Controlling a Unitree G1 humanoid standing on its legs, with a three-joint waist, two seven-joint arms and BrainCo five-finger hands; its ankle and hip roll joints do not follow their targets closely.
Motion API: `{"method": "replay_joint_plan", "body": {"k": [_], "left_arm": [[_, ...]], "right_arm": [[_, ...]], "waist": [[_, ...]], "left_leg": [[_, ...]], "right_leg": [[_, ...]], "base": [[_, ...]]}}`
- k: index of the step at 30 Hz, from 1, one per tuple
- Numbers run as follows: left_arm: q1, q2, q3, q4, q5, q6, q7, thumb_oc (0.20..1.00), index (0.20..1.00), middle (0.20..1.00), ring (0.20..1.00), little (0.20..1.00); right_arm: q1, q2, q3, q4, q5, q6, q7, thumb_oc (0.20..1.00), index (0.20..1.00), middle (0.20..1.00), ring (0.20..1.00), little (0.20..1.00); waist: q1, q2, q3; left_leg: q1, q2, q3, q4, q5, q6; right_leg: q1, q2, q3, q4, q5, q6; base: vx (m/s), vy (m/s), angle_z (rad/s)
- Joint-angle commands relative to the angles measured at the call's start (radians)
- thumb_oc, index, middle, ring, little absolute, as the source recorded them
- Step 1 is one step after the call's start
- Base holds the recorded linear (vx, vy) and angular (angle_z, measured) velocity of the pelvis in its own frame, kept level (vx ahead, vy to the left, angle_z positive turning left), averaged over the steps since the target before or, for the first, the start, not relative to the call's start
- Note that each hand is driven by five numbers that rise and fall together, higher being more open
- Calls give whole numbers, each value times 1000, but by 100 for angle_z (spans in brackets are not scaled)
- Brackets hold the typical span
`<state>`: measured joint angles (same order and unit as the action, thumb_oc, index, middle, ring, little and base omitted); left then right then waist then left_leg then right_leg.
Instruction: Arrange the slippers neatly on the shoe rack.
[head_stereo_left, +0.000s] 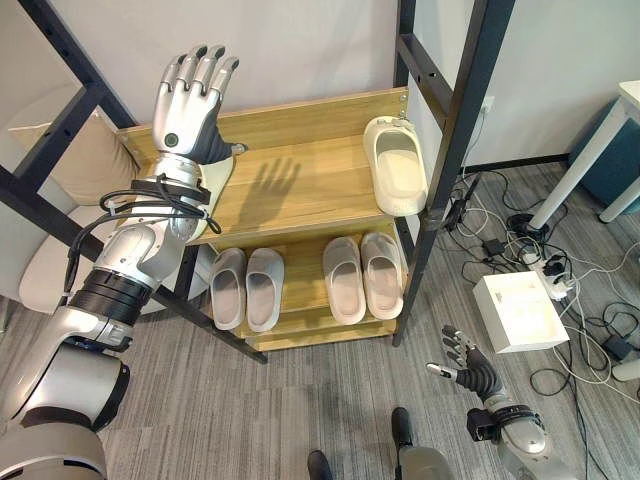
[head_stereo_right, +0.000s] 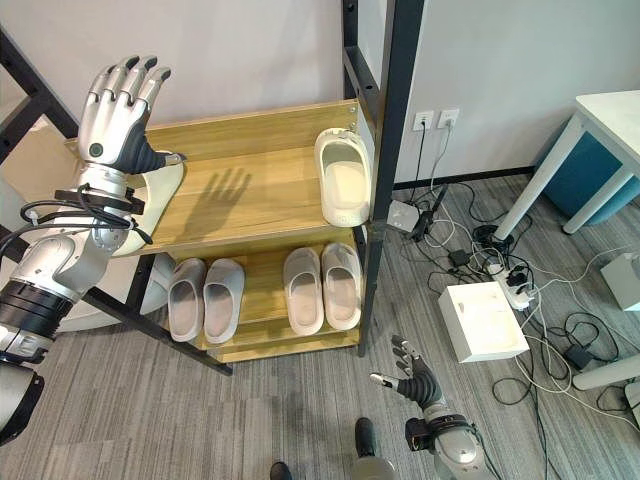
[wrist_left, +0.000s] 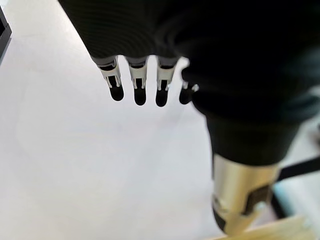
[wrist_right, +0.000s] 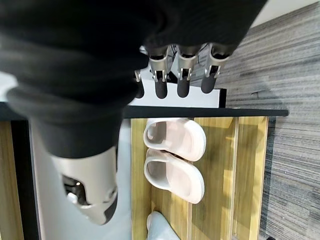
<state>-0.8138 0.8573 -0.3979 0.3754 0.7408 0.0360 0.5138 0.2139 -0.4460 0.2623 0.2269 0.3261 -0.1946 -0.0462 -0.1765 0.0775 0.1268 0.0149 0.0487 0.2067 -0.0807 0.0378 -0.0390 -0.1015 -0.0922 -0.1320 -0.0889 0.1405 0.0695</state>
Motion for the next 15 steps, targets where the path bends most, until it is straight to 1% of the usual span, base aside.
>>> {"method": "replay_joint_plan", "body": {"k": [1, 7, 9, 12, 13, 15], "left_arm": [[-32, 93, 17, 21, 79, 40, 13, 1000, 1000, 1000, 1000, 1000], [33, 119, 71, 33, 76, 48, 0, 1000, 1000, 1000, 1000, 1000], [59, 154, 111, 49, 80, 67, 4, 1000, 1000, 1000, 1000, 1000], [67, 193, 115, 77, 91, 72, -9, 1000, 1000, 1000, 1000, 1000], [63, 211, 122, 106, 87, 89, -10, 1000, 1000, 1000, 1000, 1000], [57, 210, 123, 121, 84, 99, -9, 1000, 1000, 1000, 1000, 1000]], "right_arm": [[-15, 24, -15, -88, 25, -67, 15, 1000, 1000, 1000, 1000, 1000], [-4, 33, -27, -92, 25, -62, 22, 1000, 1000, 1000, 1000, 1000], [5, 33, -35, -100, 18, -58, 27, 1000, 1000, 1000, 1000, 1000], [13, 32, -45, -114, 14, -56, 30, 1000, 1000, 1000, 1000, 1000], [31, 27, -54, -119, 13, -50, 33, 1000, 1000, 1000, 1000, 1000], [31, 25, -56, -121, 9, -48, 33, 1000, 1000, 1000, 1000, 1000]], "waist": [[1, -36, -10], [6, -41, -10], [12, -45, -13], [11, -47, -10], [8, -52, -6], [6, -53, -4]], "left_leg": [[17, 29, -50, -7, -79, -39], [20, 26, -44, -7, -83, -35], [21, 24, -44, -7, -87, -34], [24, 24, -41, -7, -90, -32], [27, 23, -34, -7, -94, -31], [26, 23, -33, -7, -94, -30]], "right_leg": [[96, -81, -7, 4, -112, 118], [95, -82, -4, 4, -112, 119], [95, -82, -3, 3, -112, 120], [94, -80, 1, 3, -110, 123], [89, -81, 6, 3, -107, 125], [86, -81, 8, 4, -106, 126]], "base": [[19, 24, -7], [25, 22, -5], [42, 33, -7], [40, 40, -2], [37, 63, 1], [23, 39, -3]]}}
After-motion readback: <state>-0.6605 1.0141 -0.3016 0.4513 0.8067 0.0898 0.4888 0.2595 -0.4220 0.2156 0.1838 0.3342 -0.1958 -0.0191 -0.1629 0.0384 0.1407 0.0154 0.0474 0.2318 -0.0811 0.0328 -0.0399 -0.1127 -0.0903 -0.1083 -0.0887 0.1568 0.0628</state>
